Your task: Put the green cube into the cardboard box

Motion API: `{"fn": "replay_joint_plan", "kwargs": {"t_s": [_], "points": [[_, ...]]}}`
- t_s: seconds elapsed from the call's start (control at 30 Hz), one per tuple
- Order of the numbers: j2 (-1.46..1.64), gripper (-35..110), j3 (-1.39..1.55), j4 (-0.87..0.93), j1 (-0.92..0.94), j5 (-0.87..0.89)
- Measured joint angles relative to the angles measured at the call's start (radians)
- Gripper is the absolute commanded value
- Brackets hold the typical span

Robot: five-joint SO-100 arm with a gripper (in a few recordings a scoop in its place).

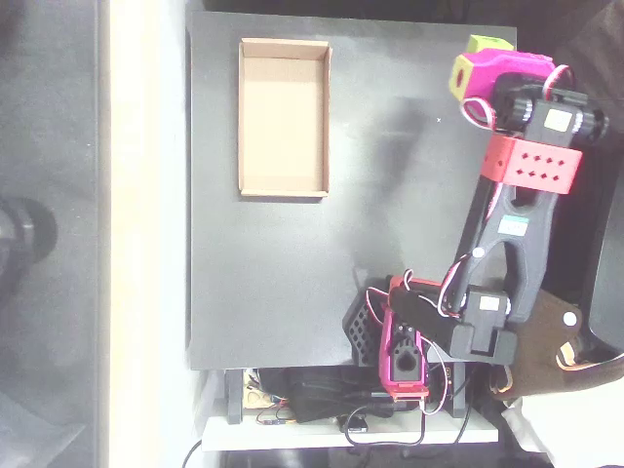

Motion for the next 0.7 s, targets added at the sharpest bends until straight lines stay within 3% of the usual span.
{"fn": "replay_joint_plan", "kwargs": {"t_s": [0.7], "points": [[0.0,2,0.0,0.002,-0.522,0.0]]}}
